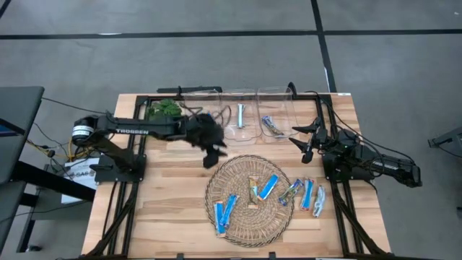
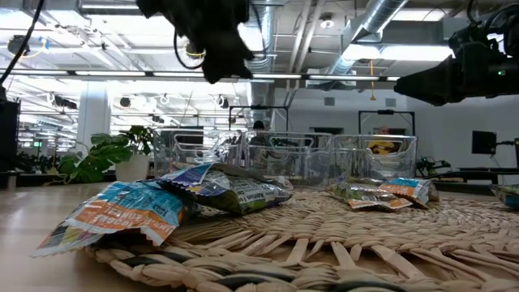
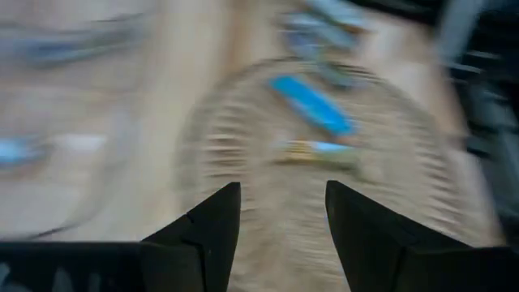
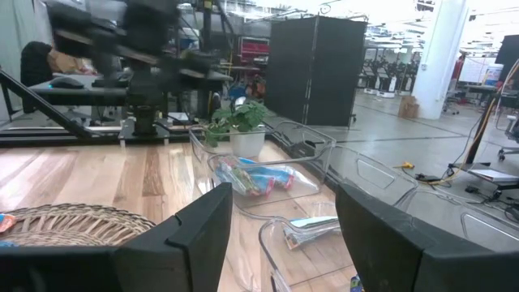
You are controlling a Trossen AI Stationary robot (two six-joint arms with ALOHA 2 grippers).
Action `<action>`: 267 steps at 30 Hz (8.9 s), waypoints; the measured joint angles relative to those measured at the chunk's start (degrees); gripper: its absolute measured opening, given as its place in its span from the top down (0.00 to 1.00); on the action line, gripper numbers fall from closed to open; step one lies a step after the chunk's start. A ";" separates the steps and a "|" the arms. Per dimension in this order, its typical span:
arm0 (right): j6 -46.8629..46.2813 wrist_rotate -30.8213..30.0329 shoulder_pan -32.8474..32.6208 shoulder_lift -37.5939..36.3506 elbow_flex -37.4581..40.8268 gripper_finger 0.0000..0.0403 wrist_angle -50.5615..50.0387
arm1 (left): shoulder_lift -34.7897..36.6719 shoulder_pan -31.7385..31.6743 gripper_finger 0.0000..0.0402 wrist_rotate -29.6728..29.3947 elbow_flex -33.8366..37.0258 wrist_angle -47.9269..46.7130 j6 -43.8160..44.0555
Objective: Pick and place Granola Bars by type
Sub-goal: Put the yellow granola bar into the middle transparent bin, then put the blue granola bar into the right transparent bin
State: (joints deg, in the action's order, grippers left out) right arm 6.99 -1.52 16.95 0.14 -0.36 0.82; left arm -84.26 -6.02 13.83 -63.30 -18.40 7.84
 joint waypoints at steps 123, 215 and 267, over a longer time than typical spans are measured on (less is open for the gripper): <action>0.01 0.02 -0.04 0.22 -0.02 0.47 -0.02 | -24.62 25.96 0.99 -12.43 -35.81 5.86 -4.51; -0.01 -0.01 -0.03 0.21 -0.01 0.47 -0.02 | -24.73 -8.57 0.54 0.65 -35.78 -1.09 -13.09; 0.01 -0.02 -0.03 0.20 -0.02 0.47 0.00 | -25.68 29.57 0.54 -18.51 -21.06 -23.95 -57.21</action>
State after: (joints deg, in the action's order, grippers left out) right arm 7.01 -1.54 16.92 0.34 -0.38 0.82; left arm -109.94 23.55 -4.68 -84.36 -42.34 -49.38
